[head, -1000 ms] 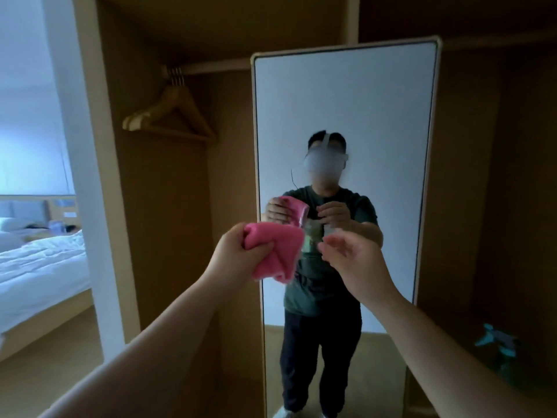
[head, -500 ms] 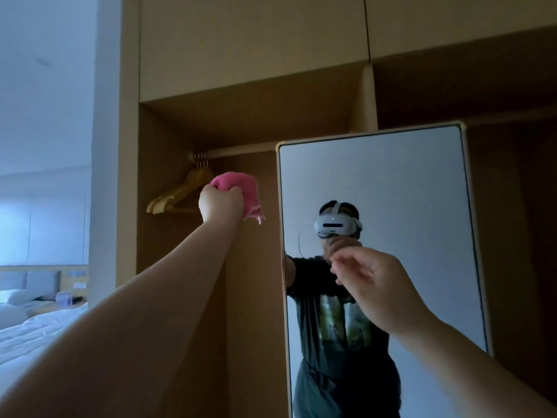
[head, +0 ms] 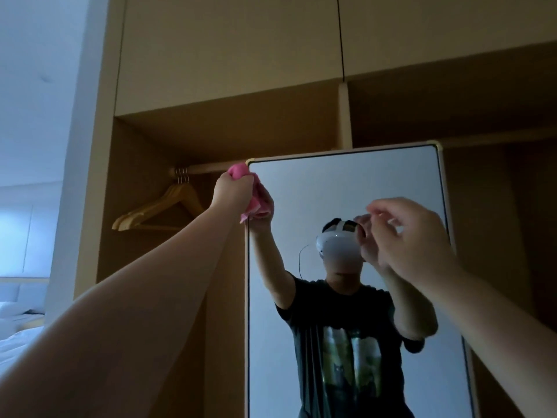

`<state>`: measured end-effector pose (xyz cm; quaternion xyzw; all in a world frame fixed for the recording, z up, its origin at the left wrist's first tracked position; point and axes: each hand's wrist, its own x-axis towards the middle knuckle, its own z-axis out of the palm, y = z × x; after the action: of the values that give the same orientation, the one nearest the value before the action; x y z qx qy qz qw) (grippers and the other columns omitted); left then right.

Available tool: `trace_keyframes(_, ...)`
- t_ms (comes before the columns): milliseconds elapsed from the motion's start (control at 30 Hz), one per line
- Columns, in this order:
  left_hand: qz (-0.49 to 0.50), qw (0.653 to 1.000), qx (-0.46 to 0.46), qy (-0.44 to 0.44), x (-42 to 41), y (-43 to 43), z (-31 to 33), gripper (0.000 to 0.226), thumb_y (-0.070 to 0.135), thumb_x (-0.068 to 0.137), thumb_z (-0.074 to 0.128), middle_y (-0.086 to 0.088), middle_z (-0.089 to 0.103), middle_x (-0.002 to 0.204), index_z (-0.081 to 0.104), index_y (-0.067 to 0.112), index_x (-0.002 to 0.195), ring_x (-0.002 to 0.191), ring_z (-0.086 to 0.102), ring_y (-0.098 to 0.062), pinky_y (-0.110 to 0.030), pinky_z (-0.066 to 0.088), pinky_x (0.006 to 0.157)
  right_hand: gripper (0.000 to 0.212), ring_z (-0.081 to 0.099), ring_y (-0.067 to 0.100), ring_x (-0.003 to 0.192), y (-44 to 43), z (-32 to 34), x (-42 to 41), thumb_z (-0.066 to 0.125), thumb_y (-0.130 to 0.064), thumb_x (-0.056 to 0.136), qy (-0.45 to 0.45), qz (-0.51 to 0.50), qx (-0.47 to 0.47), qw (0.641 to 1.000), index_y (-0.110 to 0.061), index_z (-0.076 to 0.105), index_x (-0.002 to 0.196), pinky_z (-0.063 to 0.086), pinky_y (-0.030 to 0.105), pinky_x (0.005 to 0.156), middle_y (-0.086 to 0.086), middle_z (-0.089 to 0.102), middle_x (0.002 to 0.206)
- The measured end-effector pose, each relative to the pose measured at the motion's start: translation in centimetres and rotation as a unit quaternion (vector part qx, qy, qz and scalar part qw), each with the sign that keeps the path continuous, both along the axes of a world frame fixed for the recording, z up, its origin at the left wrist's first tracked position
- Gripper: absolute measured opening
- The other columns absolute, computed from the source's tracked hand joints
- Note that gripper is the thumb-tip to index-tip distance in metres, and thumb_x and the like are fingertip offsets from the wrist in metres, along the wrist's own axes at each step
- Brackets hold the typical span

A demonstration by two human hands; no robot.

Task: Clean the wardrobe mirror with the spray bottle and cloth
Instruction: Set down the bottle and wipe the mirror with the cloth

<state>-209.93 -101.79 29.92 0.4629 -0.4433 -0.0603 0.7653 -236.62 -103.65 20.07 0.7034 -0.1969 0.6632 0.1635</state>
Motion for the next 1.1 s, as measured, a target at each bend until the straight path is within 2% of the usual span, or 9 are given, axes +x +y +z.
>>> trace_keyframes(100,0.019,1.000,0.006,-0.018,0.0,-1.4,0.2,0.019,0.030,0.091,0.054,0.000,0.055,0.085,0.044,0.031,0.075,0.077,0.055,-0.015,-0.033,0.047,0.067,0.022,0.062,0.015,0.100,-2.3,1.4,-2.1,0.051,-0.011,0.094,-0.018,-0.053,-0.041,0.998,-0.011,0.065,0.112,0.051,0.031,0.090,0.001,0.064,0.108)
trace_keyframes(300,0.092,0.991,0.020,-0.091,0.2,-3.3,-0.1,0.023,0.046,0.088,0.046,0.003,0.055,0.082,0.047,0.024,0.095,0.072,0.055,-0.013,-0.029,0.043,0.058,0.038,0.049,0.030,0.119,-3.9,2.3,-5.3,0.054,-0.022,0.091,-0.045,-0.189,-0.043,0.980,-0.010,0.055,0.127,0.048,0.043,0.095,0.015,0.051,0.130)
trace_keyframes(467,0.132,0.985,0.025,-0.105,0.1,-4.2,-0.4,0.048,0.053,0.086,0.042,0.007,0.051,0.084,0.045,0.020,0.121,0.070,0.050,-0.009,-0.022,0.033,0.052,0.059,0.049,0.033,0.123,-5.7,1.6,-6.3,0.051,-0.034,0.091,-0.077,-0.159,0.062,0.982,-0.011,0.032,0.142,0.049,0.038,0.091,0.015,0.036,0.144)
trace_keyframes(567,0.148,0.982,0.024,-0.112,-0.1,-4.8,-0.6,0.048,0.048,0.091,0.041,0.009,0.049,0.083,0.043,0.018,0.128,0.073,0.051,-0.008,-0.020,0.030,0.053,0.069,0.045,0.033,0.130,-6.6,0.9,-6.3,0.047,-0.043,0.091,-0.070,-0.142,0.134,0.978,-0.014,0.021,0.148,0.049,0.048,0.098,0.015,0.032,0.149)
trace_keyframes(733,0.102,0.986,-0.008,-0.130,-0.1,-5.1,-1.2,0.042,0.034,0.097,0.042,-0.004,0.059,0.108,0.047,0.009,0.130,0.102,0.059,-0.022,-0.035,0.047,0.087,0.063,0.056,0.031,0.113,-7.3,-0.1,-6.7,0.045,-0.045,0.092,-0.071,-0.129,0.171,0.974,-0.010,0.029,0.142,0.053,0.040,0.083,0.016,0.047,0.132)
trace_keyframes(867,0.126,0.987,-0.015,-0.098,-0.8,-4.8,-2.3,0.035,0.036,0.099,0.040,0.008,0.054,0.089,0.045,0.015,0.127,0.087,0.057,-0.012,-0.022,0.038,0.070,0.050,0.061,0.020,0.098,-7.5,-1.1,-6.9,0.040,-0.044,0.093,-0.064,-0.092,0.186,0.976,-0.012,0.039,0.130,0.055,0.039,0.078,0.007,0.056,0.111)
trace_keyframes(967,0.137,0.986,-0.008,-0.099,-1.5,-4.8,-3.4,0.035,0.036,0.100,0.038,0.010,0.050,0.085,0.044,0.018,0.129,0.077,0.052,-0.006,-0.024,0.037,0.074,0.023,0.053,-0.011,0.071,-7.7,-1.9,-7.1,0.040,-0.032,0.098,-0.087,-0.042,0.171,0.981,-0.023,0.043,0.119,0.042,0.011,0.060,-0.019,0.051,0.088)
trace_keyframes(1033,0.125,0.988,-0.016,-0.095,-1.7,-4.4,-4.1,0.033,0.034,0.100,0.038,0.010,0.051,0.088,0.044,0.018,0.128,0.079,0.052,-0.006,-0.023,0.037,0.075,0.005,0.054,-0.013,0.067,-7.7,-2.2,-7.1,0.038,-0.029,0.099,-0.103,-0.029,0.179,0.978,-0.028,0.043,0.100,0.033,0.009,0.052,-0.016,0.052,0.080)
trace_keyframes(1100,0.092,0.989,-0.015,-0.112,-1.6,-3.5,-4.6,0.033,0.030,0.101,0.039,0.005,0.057,0.099,0.046,0.014,0.128,0.095,0.057,-0.013,-0.023,0.043,0.079,0.006,0.058,-0.009,0.074,-7.7,-2.4,-7.2,0.038,-0.029,0.099,-0.109,-0.017,0.185,0.976,-0.026,0.043,0.098,0.039,0.012,0.057,-0.011,0.057,0.083)
